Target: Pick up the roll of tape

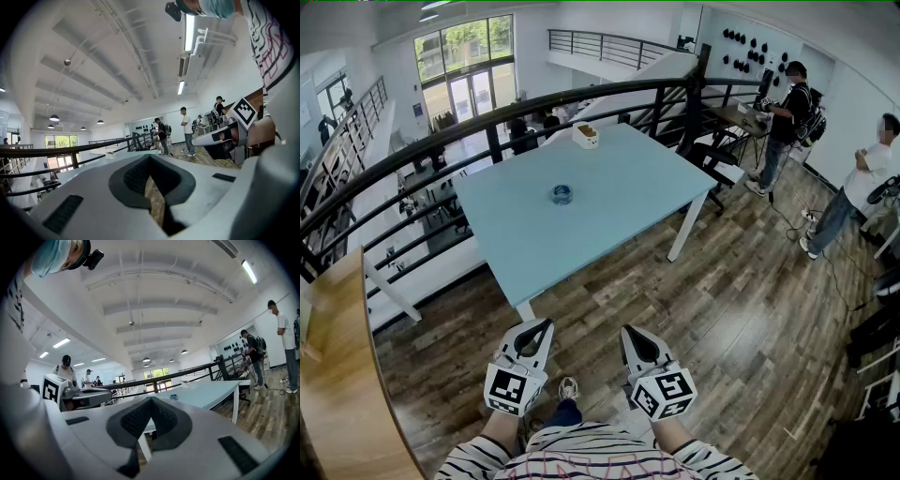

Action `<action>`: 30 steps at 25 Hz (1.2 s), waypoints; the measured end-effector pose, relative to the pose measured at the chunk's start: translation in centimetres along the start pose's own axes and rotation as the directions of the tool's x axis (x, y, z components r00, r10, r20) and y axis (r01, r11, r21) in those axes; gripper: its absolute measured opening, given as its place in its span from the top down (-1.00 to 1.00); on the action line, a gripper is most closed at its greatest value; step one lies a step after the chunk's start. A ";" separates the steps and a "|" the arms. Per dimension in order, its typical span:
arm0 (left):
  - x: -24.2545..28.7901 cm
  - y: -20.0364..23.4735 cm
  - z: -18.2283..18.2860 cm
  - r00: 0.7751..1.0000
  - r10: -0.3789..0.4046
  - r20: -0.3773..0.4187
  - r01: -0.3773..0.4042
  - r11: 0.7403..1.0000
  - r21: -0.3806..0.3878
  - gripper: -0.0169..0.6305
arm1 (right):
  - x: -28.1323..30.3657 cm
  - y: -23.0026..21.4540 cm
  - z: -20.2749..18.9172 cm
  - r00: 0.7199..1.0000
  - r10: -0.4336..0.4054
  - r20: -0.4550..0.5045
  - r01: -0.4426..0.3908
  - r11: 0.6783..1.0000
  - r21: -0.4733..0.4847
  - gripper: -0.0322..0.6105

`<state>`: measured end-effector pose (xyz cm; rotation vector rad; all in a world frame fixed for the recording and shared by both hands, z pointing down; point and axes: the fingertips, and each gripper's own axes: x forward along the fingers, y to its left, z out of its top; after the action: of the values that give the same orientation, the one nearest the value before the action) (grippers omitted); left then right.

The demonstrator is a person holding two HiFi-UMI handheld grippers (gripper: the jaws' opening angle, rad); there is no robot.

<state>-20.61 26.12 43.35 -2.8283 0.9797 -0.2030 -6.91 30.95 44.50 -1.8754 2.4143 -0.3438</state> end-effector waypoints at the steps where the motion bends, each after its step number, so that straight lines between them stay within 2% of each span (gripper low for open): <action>1: 0.0 0.0 0.0 1.000 0.002 -0.007 -0.002 1.000 0.005 0.87 | 0.1 -0.1 0.0 1.000 0.000 0.000 0.000 1.000 0.002 0.82; 9: 1.8 -0.4 -1.0 0.998 -0.052 -0.041 0.051 0.998 -0.024 0.83 | 1.0 -2.1 -0.5 1.000 -0.001 0.005 0.001 0.997 0.080 0.80; 10: 2.1 -0.3 -1.2 0.997 -0.060 -0.051 0.058 0.998 -0.032 0.70 | 1.2 -2.3 -0.4 1.000 -0.008 0.003 0.008 0.997 0.077 0.80; 11: 2.4 -0.1 -1.4 0.996 -0.067 -0.062 0.064 0.997 -0.041 0.37 | 1.5 -2.6 -0.3 1.000 -0.013 0.001 0.013 0.997 0.074 0.78; 12: 2.8 0.0 -1.7 0.995 -0.073 -0.070 0.070 0.996 -0.048 0.19 | 1.8 -2.8 -0.2 1.000 -0.015 -0.001 0.015 0.997 0.074 0.55; 13: 3.2 0.2 -2.0 0.994 -0.078 -0.076 0.074 0.996 -0.053 0.18 | 2.2 -3.0 -0.2 1.000 -0.015 -0.005 0.015 0.997 0.075 0.21; 20: 6.4 2.7 -3.0 0.992 -0.086 -0.096 0.080 0.995 -0.064 0.13 | 5.6 -5.2 0.1 0.999 -0.037 -0.033 0.039 0.997 0.062 0.19; 30: 11.9 9.4 -5.8 0.984 -0.109 -0.139 0.097 0.991 -0.092 0.13 | 13.3 -8.4 0.0 0.992 -0.088 -0.086 0.094 0.993 0.067 0.19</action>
<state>-18.06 10.89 48.35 -2.9801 0.8889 -0.3916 -2.32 16.20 47.41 -1.9820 2.3378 -0.5161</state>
